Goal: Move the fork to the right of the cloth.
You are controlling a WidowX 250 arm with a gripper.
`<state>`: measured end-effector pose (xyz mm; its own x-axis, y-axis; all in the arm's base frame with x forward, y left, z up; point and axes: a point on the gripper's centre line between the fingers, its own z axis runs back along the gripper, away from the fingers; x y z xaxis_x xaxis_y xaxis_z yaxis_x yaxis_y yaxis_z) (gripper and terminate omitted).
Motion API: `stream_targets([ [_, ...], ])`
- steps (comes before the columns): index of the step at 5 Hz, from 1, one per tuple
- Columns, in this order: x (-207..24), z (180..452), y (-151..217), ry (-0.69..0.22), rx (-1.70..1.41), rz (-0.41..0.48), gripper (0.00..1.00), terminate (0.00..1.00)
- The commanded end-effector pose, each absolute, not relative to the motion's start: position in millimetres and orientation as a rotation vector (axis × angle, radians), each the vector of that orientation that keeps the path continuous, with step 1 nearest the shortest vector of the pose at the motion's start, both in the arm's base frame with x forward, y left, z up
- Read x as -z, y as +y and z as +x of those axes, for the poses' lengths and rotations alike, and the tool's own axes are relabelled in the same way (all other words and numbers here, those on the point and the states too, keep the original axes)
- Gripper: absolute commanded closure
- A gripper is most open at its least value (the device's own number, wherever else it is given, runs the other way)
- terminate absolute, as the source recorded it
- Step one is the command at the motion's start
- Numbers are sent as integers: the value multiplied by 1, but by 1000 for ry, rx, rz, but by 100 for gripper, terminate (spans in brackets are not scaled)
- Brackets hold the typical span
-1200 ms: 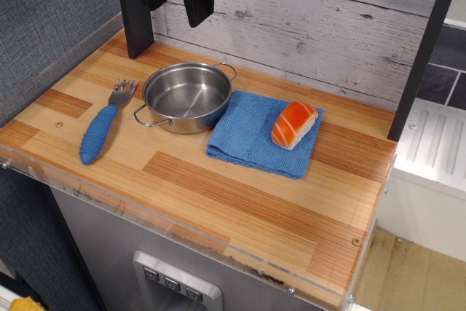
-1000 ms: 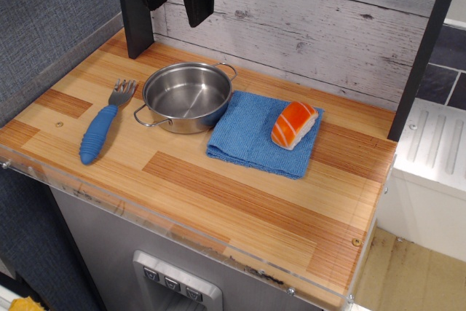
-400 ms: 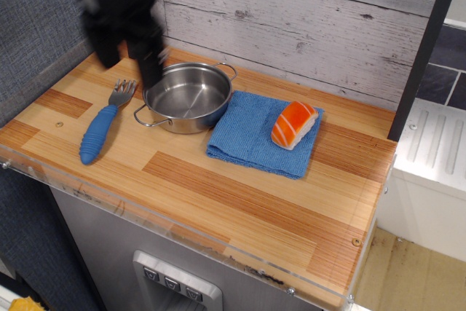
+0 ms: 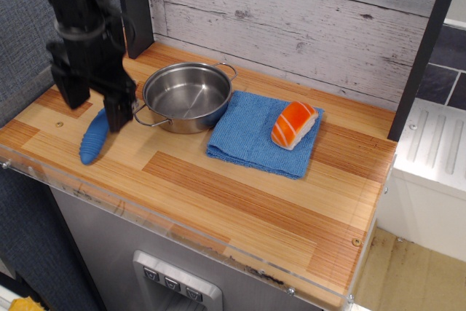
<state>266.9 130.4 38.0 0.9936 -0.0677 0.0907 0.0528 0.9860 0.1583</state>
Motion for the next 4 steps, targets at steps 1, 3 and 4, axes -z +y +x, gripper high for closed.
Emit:
stream_targets([
  [1,-22,277,151,-56,12,177,0,0],
  [3,-14,279,145,-23,30,179,100,0],
  [4,-33,280,146,-64,13,177,100,0],
])
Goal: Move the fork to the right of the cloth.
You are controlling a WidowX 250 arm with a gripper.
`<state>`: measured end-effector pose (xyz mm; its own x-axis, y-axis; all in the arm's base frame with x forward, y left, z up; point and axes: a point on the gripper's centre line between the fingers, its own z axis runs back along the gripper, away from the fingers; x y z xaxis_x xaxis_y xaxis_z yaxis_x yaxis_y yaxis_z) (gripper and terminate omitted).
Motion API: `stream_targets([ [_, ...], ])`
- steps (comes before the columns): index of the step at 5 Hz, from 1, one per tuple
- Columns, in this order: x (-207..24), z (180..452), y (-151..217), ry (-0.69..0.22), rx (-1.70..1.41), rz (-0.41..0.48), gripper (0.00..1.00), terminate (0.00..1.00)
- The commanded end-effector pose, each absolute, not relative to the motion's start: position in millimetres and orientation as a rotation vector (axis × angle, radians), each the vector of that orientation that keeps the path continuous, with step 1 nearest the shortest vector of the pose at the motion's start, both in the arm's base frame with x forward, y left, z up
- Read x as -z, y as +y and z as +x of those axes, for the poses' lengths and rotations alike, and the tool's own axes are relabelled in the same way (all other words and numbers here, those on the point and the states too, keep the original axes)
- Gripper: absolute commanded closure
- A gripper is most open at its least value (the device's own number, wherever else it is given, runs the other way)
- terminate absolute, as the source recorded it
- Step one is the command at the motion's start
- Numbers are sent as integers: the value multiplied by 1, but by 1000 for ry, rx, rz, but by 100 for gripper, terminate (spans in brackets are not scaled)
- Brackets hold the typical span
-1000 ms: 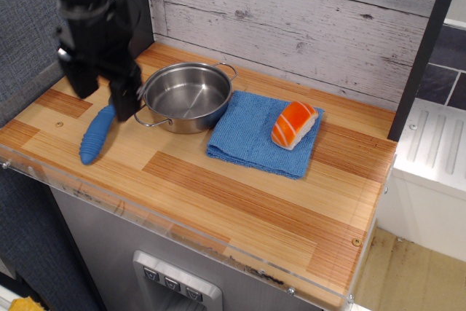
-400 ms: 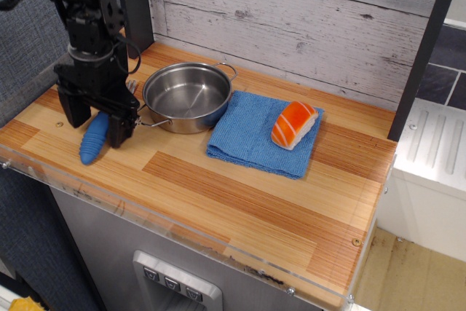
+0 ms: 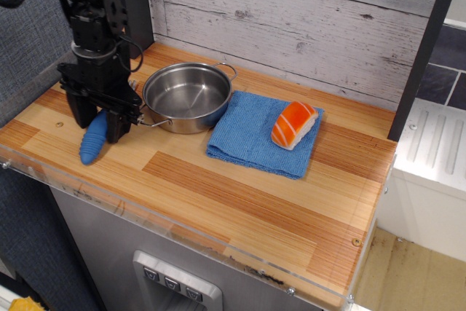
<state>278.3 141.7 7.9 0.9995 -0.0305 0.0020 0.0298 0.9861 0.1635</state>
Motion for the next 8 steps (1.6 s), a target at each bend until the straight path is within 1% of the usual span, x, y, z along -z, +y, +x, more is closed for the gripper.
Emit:
stream_targets([
  [1,-68,279,153,-133,-51,219,100,0],
  [2,-117,271,151,-147,-112,336,100,0],
  [3,-136,279,109,-176,-25,348,100,0],
  [4,-117,291,63,-183,91,206,100,0],
  [6,-80,284,-37,-131,148,184,100,0],
  [7,-71,279,-80,-129,174,213,100,0],
  [8,-61,272,-98,-129,183,223,100,0],
])
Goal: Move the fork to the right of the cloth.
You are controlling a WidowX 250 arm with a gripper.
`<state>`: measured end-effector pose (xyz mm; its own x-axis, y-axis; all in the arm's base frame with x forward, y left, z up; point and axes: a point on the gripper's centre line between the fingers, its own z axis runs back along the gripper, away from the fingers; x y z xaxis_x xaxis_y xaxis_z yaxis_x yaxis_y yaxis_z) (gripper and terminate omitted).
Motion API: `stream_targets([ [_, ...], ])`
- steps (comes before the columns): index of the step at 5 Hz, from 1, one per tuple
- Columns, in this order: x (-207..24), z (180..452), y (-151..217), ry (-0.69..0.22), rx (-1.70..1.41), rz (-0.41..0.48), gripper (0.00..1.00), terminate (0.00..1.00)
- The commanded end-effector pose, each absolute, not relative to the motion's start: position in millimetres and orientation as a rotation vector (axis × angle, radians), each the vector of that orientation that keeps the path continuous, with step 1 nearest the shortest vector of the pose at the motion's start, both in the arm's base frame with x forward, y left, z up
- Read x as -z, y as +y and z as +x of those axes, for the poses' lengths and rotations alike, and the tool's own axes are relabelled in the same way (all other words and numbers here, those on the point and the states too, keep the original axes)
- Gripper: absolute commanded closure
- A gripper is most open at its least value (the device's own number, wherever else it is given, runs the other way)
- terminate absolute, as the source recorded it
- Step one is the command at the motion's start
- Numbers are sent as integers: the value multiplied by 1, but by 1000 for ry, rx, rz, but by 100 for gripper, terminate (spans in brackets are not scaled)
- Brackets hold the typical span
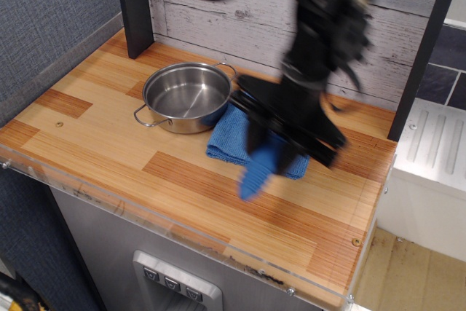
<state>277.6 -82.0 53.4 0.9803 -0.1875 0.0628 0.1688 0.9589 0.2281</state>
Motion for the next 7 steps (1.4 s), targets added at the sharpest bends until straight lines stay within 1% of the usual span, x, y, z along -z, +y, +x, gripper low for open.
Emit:
stream_targets([
  [1,-51,271,-109,-112,164,209,100,0],
  [2,-45,274,-108,-101,88,186,100,0],
  [4,-37,282,-94,-121,36,84,100,0],
  [5,-44,286,-88,-138,63,68,0,0],
  [6,-63,293,-81,-179,96,29,0,0],
  [7,-110,299,-51,-263,102,-5,0,0],
])
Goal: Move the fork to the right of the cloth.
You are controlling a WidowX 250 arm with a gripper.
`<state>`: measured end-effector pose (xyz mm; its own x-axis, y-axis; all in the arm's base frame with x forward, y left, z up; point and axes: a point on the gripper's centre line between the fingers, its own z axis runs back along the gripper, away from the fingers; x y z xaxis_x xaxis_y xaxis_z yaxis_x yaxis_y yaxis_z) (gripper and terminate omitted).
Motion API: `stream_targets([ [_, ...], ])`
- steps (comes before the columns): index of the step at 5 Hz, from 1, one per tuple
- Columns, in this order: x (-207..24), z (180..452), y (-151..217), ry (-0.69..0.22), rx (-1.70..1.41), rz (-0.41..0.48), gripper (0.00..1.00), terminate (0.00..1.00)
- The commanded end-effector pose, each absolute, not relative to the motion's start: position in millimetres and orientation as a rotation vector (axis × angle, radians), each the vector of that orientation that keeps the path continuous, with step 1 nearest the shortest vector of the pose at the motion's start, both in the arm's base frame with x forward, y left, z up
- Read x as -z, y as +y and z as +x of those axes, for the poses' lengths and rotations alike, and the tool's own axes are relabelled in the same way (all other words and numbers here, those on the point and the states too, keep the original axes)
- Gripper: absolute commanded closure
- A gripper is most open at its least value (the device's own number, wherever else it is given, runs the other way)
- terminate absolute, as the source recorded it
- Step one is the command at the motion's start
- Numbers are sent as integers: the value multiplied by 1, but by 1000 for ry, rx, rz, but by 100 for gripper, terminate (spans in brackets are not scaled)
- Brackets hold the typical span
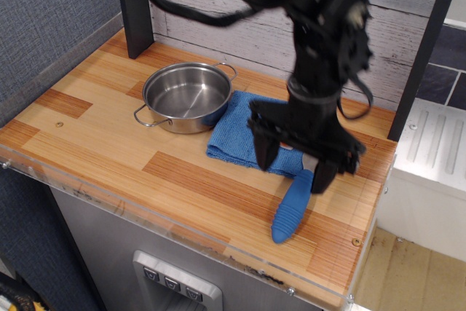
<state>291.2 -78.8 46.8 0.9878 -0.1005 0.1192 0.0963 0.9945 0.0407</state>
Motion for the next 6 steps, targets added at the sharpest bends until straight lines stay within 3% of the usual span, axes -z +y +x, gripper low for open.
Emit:
stream_targets([
  [1,-146,301,-5,-338,-1,39,0,0],
  [2,-141,315,21,-314,45,-9,0,0],
  [5,-134,319,25,-239,99,-61,0,0],
  [6,-134,319,25,-239,99,-61,0,100],
])
